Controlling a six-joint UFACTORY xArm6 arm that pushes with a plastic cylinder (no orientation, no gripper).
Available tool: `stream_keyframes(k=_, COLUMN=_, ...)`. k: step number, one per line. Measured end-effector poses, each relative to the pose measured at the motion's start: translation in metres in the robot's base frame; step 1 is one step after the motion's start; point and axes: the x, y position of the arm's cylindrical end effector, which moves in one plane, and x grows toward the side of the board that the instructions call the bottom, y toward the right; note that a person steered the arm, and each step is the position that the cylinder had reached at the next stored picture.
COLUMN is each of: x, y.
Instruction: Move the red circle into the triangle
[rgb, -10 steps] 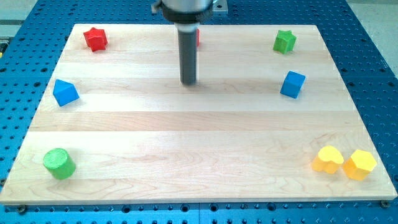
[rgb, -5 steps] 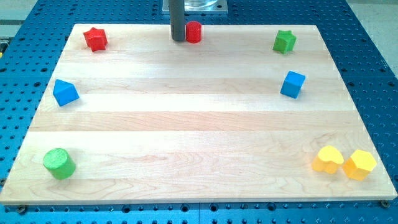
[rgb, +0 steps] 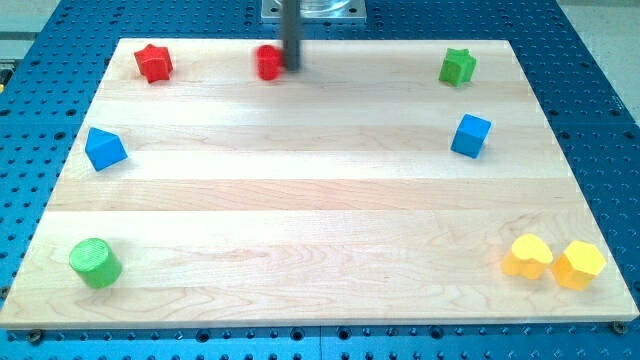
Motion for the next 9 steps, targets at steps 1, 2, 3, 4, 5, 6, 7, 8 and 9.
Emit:
stream_keyframes(k=1, x=-0.004, y=-0.028)
stream_keyframes(k=2, x=0.032, y=-0.084)
stream_keyframes(k=3, x=0.054, y=-0.082)
stream_keyframes(k=4, x=0.014, y=-0.056)
stream_keyframes(k=5, x=0.023, y=-0.121)
stream_keyframes(k=6, x=0.116, y=-0.135)
stream_keyframes(k=7, x=0.111, y=-0.144)
stream_keyframes(k=8, x=0.144, y=-0.188)
stream_keyframes(k=9, x=0.215, y=-0.194)
